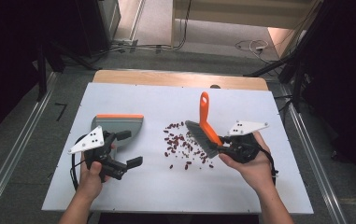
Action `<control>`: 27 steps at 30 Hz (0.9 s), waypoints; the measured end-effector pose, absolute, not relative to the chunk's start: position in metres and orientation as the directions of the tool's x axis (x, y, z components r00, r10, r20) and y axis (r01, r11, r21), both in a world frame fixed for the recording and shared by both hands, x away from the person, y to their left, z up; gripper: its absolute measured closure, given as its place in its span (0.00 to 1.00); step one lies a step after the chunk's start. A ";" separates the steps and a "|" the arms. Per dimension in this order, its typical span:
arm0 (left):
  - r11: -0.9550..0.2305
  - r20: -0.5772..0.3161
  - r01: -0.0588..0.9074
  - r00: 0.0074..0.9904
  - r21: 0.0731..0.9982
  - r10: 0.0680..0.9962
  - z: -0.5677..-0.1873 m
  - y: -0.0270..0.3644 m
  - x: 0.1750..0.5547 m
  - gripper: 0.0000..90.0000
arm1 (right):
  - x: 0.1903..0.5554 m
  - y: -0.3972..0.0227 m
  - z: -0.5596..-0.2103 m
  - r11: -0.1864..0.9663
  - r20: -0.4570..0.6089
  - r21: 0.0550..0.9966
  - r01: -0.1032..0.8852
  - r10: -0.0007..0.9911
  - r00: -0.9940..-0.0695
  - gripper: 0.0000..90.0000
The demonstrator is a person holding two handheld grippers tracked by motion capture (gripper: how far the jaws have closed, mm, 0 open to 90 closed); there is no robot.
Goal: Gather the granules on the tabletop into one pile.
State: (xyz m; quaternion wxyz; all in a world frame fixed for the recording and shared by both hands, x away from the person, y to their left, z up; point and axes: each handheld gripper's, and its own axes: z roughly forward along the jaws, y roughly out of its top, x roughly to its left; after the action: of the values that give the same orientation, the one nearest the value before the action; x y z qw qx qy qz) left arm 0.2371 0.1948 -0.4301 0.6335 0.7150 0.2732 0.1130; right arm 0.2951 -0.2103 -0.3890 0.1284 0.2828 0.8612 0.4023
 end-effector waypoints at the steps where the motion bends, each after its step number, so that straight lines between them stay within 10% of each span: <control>1: -0.039 -0.189 0.249 0.817 0.968 0.544 -0.431 0.199 0.236 0.00 | 0.297 -0.212 -0.388 0.523 -0.011 0.761 0.384 0.602 -0.798 0.76; 27: -0.056 -0.196 0.279 0.789 0.959 0.583 -0.439 0.207 0.238 0.00 | 0.401 -0.186 -0.421 0.734 -0.278 0.406 0.545 0.667 -0.691 0.76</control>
State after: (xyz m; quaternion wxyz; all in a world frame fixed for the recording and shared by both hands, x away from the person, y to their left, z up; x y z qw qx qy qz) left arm 0.2382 0.2072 -0.4385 0.6175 0.7163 0.3008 0.1228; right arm 0.4013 -0.1857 -0.4212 0.2074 0.3339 0.9076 0.1472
